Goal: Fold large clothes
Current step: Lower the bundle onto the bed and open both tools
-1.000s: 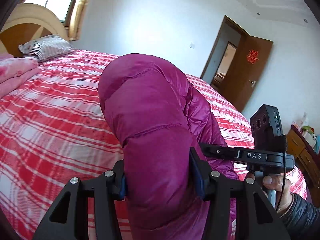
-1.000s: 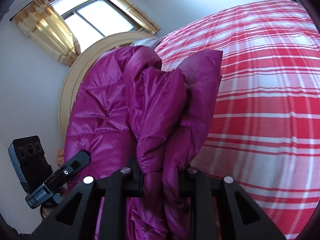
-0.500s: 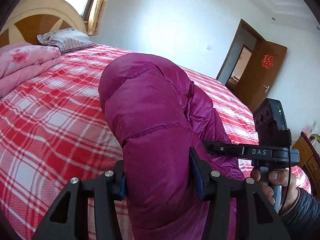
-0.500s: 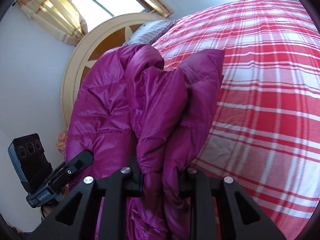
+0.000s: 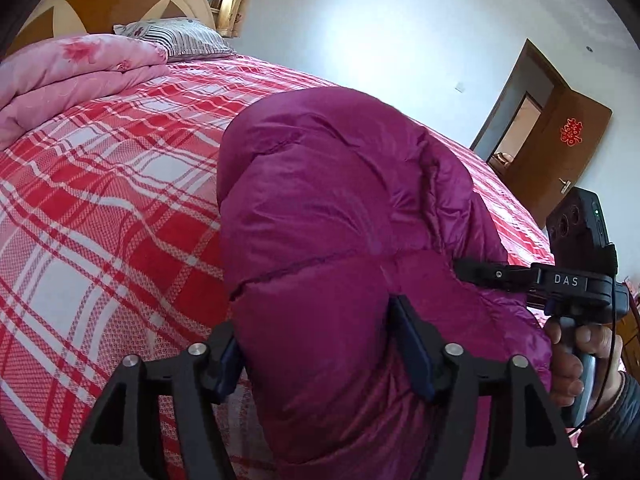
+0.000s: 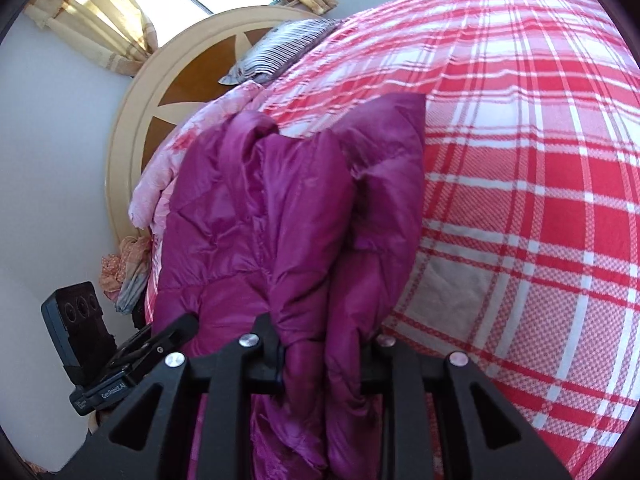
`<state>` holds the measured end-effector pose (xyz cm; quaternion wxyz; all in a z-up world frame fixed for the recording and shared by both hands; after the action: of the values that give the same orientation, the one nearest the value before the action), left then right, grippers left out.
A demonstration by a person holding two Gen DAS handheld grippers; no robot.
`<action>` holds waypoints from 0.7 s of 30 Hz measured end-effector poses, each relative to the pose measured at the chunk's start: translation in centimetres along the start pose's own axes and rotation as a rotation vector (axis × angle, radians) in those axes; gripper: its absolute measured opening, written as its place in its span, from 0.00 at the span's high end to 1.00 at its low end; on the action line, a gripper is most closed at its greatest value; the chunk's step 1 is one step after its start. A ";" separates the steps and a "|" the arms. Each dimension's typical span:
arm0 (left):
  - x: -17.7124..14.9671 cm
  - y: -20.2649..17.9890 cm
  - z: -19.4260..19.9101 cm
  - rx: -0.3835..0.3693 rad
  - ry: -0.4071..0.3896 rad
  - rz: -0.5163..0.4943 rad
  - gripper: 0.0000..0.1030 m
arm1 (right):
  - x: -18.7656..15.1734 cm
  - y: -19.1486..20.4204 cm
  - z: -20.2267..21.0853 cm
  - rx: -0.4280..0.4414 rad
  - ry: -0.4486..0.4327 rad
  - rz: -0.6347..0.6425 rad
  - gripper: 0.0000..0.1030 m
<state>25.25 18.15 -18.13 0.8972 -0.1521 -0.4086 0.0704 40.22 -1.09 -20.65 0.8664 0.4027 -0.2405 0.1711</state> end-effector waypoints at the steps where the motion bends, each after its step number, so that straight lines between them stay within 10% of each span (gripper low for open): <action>1: -0.1 0.0 -0.1 0.000 -0.002 -0.002 0.30 | 0.0 -0.2 -0.2 0.001 0.003 -0.007 0.73; 17: -0.5 0.8 -0.1 0.050 -0.007 0.015 0.13 | -0.7 -0.5 -0.8 -0.061 0.022 -0.033 0.58; 21: -0.3 0.6 1.0 0.092 -0.010 0.022 0.13 | -0.5 -0.1 -0.3 -0.114 0.006 -0.035 0.41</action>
<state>24.27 18.87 -17.91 0.9002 -0.1149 -0.4079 0.0999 39.91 -0.93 -21.18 0.8915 0.3563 -0.2403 0.1430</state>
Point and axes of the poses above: each gripper's, at about its wrist camera, not at the fingertips, and z roughly against the way its jaws point, y to its left, x to its top, the point moved 4 cm from there along -z, roughly the way its jaws point
